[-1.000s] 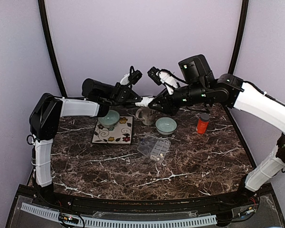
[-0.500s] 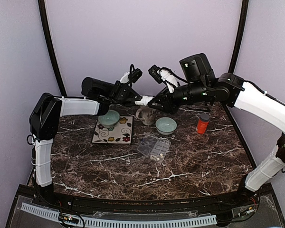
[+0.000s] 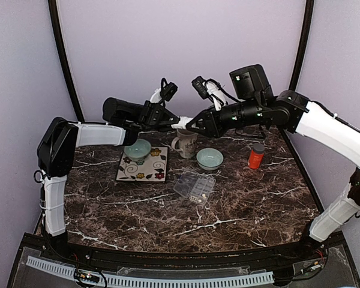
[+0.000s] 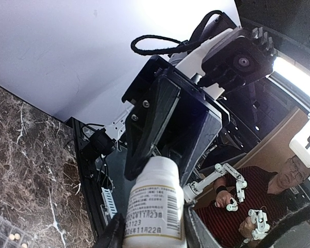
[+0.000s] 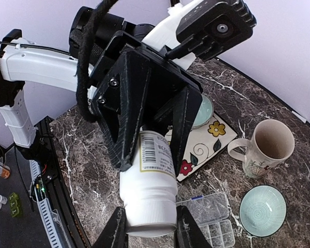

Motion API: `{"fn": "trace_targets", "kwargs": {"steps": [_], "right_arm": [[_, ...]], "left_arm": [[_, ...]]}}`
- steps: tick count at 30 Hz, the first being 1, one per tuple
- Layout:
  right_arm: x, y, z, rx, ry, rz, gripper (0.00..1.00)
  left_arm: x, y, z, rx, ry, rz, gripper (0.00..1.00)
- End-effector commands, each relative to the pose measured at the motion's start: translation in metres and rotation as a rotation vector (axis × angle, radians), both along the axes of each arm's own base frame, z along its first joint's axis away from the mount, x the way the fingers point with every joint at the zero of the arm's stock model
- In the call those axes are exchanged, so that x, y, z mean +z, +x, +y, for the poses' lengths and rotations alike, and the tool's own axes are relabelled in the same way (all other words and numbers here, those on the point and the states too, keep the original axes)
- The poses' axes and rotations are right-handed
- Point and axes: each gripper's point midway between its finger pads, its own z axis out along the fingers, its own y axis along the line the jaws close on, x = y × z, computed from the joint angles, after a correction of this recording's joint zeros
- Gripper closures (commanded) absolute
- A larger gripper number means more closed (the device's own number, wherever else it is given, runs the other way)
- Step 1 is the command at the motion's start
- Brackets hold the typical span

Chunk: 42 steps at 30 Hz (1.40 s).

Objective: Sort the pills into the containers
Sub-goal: Close the lid of the pill bottle on the pill bottle, then screw the lid of the pill bottle onto the pill bottle.

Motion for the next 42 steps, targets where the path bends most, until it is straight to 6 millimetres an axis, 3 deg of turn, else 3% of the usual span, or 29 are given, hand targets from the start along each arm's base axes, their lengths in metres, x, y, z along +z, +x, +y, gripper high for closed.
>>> {"fn": "trace_targets", "kwargs": {"steps": [1,12,22,42], "right_arm": [[-0.011,-0.007,0.046,0.109,0.096,0.084,0.97],[0.0,-0.001,0.047,0.114,0.177,0.331,0.99],[-0.003,0.005,0.042,0.092,0.239,0.534,1.0],[-0.01,0.022,0.033,0.019,0.318,0.715,1.0]], "left_arm": [[0.071,-0.045,-0.013,0.009,-0.259,-0.112,1.0],[0.064,-0.045,-0.017,0.07,-0.225,-0.212,1.0],[0.063,-0.044,-0.017,0.132,-0.221,-0.268,1.0],[0.059,-0.037,-0.02,0.3,-0.218,-0.367,1.0]]}}
